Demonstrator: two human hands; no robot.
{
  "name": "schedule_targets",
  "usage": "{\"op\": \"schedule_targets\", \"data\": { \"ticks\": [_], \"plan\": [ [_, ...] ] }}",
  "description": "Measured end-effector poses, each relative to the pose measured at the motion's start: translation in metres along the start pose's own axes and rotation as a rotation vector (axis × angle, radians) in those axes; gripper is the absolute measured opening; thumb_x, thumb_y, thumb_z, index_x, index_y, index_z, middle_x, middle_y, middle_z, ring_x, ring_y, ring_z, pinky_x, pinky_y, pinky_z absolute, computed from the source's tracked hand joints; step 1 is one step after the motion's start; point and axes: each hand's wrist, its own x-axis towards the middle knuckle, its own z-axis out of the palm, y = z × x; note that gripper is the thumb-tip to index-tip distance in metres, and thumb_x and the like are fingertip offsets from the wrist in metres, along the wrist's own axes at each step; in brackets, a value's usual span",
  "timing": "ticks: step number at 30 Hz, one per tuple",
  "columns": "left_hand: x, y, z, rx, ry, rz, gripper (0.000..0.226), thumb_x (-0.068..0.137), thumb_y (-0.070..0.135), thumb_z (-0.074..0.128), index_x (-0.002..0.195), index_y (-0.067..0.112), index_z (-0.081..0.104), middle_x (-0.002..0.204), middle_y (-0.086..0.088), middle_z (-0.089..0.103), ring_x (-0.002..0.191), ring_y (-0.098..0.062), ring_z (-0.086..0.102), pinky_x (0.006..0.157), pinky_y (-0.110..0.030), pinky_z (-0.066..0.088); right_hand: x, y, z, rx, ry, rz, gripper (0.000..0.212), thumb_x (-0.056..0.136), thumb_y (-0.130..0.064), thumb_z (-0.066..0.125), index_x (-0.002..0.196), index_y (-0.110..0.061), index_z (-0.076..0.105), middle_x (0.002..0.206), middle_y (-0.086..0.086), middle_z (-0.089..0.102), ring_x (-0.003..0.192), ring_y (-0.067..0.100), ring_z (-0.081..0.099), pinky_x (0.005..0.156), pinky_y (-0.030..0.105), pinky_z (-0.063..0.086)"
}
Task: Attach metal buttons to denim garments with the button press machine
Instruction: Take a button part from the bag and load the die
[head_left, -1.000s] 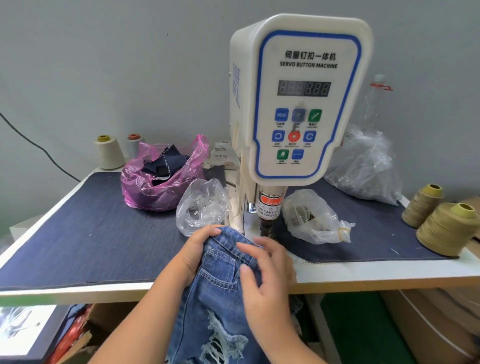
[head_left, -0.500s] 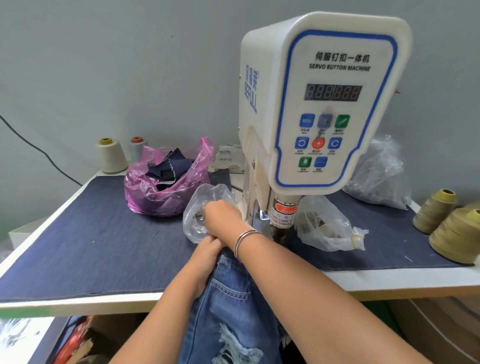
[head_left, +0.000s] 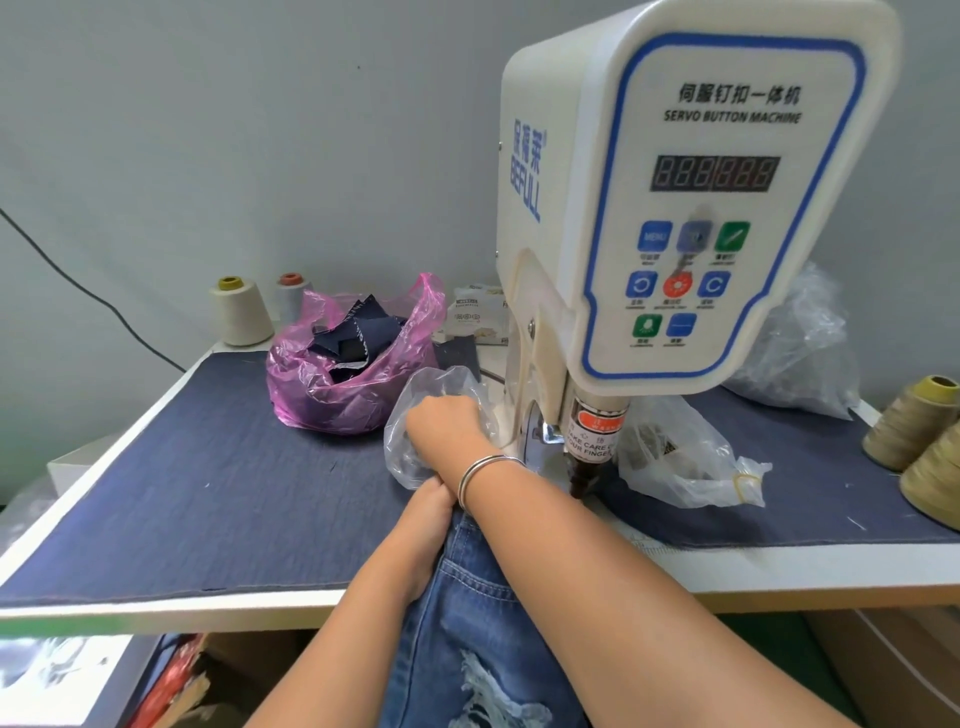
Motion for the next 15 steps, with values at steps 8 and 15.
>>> {"op": "schedule_targets", "data": {
  "ticks": [8, 15],
  "plan": [
    [0.0032, -0.0002, 0.0006, -0.043, -0.006, -0.041, 0.024, 0.095, 0.02, 0.047, 0.086, 0.012, 0.068, 0.069, -0.006, 0.073, 0.059, -0.016, 0.071, 0.044, -0.022, 0.05, 0.003, 0.0014, 0.0038, 0.034, 0.02, -0.024, 0.024, 0.089, -0.01, 0.056, 0.112, -0.012, 0.063, 0.116, 0.005, 0.063, 0.107, 0.026, 0.062, 0.071, 0.032, 0.043],
    [0.0011, 0.0004, 0.0012, -0.065, -0.035, -0.044, 0.023, 0.092, 0.021, 0.051, 0.09, 0.01, 0.071, 0.079, -0.01, 0.075, 0.067, -0.019, 0.072, 0.05, -0.025, 0.053, 0.0035, 0.0039, 0.0072, 0.096, 0.007, -0.003, 0.028, 0.091, -0.009, 0.052, 0.117, -0.01, 0.062, 0.12, 0.008, 0.062, 0.111, 0.029, 0.061, 0.082, 0.037, 0.049]
  ]
}}
